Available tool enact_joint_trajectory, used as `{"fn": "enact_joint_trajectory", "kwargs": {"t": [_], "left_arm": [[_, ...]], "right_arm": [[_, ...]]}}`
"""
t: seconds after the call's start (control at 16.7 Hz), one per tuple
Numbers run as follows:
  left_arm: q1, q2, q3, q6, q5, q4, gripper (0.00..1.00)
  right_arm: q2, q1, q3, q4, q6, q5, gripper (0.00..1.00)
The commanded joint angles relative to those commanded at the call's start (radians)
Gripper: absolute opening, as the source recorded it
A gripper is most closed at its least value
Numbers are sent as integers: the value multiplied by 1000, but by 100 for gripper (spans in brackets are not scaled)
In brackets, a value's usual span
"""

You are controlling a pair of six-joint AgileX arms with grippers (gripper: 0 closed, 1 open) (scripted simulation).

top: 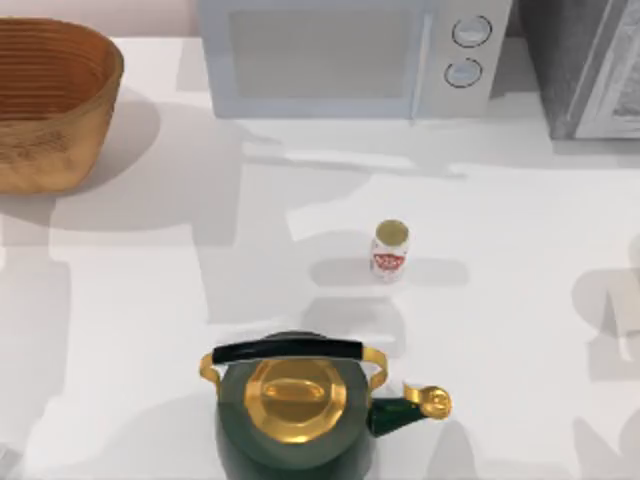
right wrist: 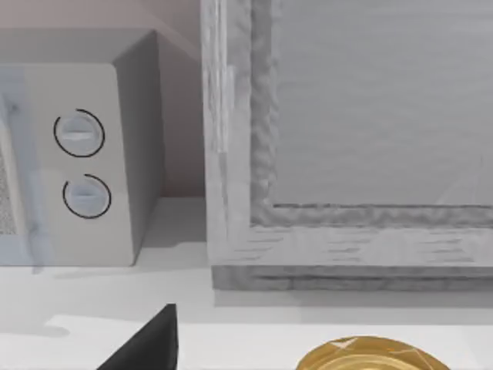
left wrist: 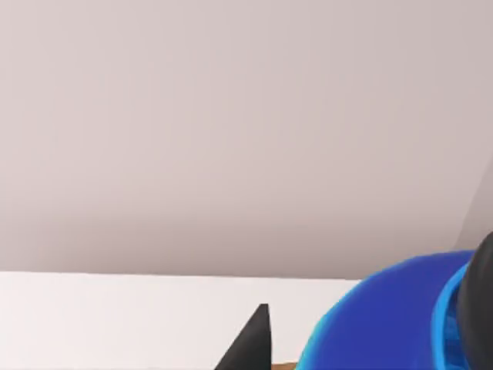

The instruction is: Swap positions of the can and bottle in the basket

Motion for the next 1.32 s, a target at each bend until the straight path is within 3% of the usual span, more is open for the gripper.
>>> {"fn": "enact_joint_trajectory", "kwargs": {"t": [0.18, 0.96, 1.32], "left_arm": [[0, 0, 0, 0, 0, 0, 0], [0, 0, 0, 0, 0, 0, 98], [0, 0, 0, 0, 0, 0, 100]], "right_arm": [[0, 0, 0, 0, 0, 0, 100], [0, 0, 0, 0, 0, 0, 100], [0, 0, 0, 0, 0, 0, 100]]}}
